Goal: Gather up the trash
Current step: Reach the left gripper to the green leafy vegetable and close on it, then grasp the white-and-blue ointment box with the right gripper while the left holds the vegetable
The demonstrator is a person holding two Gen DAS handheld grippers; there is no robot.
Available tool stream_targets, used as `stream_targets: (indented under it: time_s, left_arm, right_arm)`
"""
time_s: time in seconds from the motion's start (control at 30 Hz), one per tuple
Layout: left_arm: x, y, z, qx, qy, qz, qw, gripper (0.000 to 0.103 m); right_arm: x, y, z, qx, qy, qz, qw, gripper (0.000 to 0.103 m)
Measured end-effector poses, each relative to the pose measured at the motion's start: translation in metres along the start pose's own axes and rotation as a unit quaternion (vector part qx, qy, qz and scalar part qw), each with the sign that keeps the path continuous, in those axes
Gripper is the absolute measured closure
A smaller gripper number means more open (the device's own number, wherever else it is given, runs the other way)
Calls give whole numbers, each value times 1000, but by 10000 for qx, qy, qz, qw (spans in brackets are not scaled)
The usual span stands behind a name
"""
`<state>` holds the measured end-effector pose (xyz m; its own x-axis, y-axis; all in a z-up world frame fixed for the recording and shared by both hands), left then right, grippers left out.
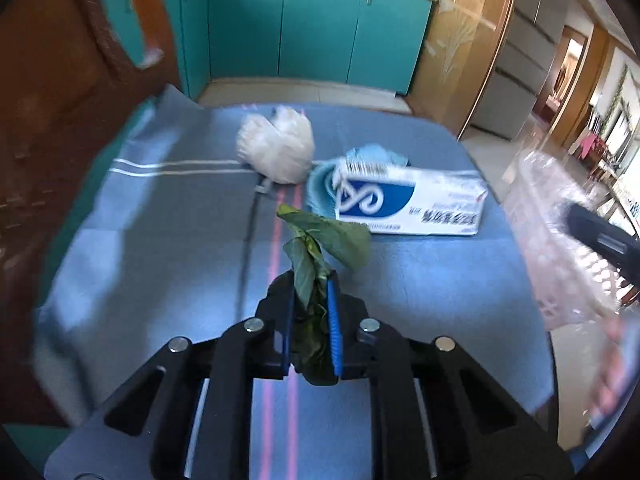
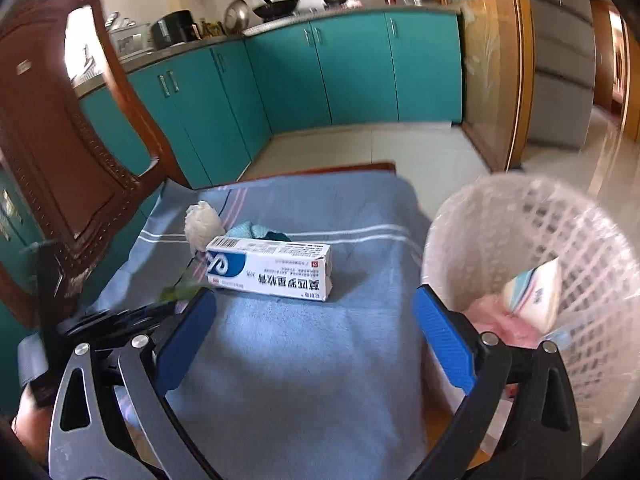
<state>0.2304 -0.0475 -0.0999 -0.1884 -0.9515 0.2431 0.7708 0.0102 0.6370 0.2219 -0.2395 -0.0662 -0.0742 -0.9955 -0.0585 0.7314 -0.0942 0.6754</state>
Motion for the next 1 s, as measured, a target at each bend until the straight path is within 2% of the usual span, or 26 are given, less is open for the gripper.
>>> stream_targets:
  time_s: [0.13, 0.17, 0.3, 0.37, 0.4, 0.57, 0.7, 0.8, 0.83, 0.9, 1.0]
  left_arm:
    - [1, 1, 57, 548, -102, -38, 9984, 88]
    - [3, 0, 77, 782, -102, -69, 9969, 88]
    - [1, -8, 109, 1197, 7, -112, 9927, 87]
    - [1, -10, 111, 1168, -58, -78, 9931, 87]
    - [-1, -10, 110, 1154, -77, -55, 9933, 87]
    - [-10, -5, 108, 1079, -152, 116, 9940, 87]
    - [-12, -2, 116, 1189, -182, 111, 9927, 87]
    - [-16, -2, 117, 1219, -214, 175, 9922, 87]
    - [-17, -2, 117, 1232, -216, 194, 9920, 87]
    - [-16, -1, 117, 1247, -233, 196, 9917, 87]
    - [-15, -3, 117, 1233, -236, 184, 9919, 87]
  right_arm:
    - [-7, 8, -38, -300, 272, -248, 9989, 6]
    - [-11, 9, -47, -340, 269, -224, 9988, 6]
    - [-23, 12, -69, -277, 160, 180, 9993, 6]
    - [-28, 11, -76, -224, 58, 495, 9985, 3]
    - [-34, 9, -78, -221, 144, 711, 9971, 4]
    - [-54, -12, -64, -726, 965, 975, 9879, 3]
    - [-79, -34, -25, -645, 1393, 1779, 9720, 4]
    - [-74, -30, -5, -212, 1002, 2031, 9738, 4]
    - [-66, -19, -4, 52, 832, 1950, 9773, 4]
    - [-54, -3, -16, 317, 693, 1622, 9838, 4]
    - [-48, 8, -55, -5, 628, 1259, 9901, 3]
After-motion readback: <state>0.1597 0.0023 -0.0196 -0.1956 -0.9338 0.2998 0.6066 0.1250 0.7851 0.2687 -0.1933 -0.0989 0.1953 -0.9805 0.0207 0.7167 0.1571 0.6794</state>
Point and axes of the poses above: each gripper's, at about its wrist camera, not at the fingertips, and z roughly against the way its jaws point, x to its right, y to its top, the point moved 6 cm from there along -z, roughly the way its jaws point, and after that the axes turned 10 degrees about -y, right-handed, at the moved point
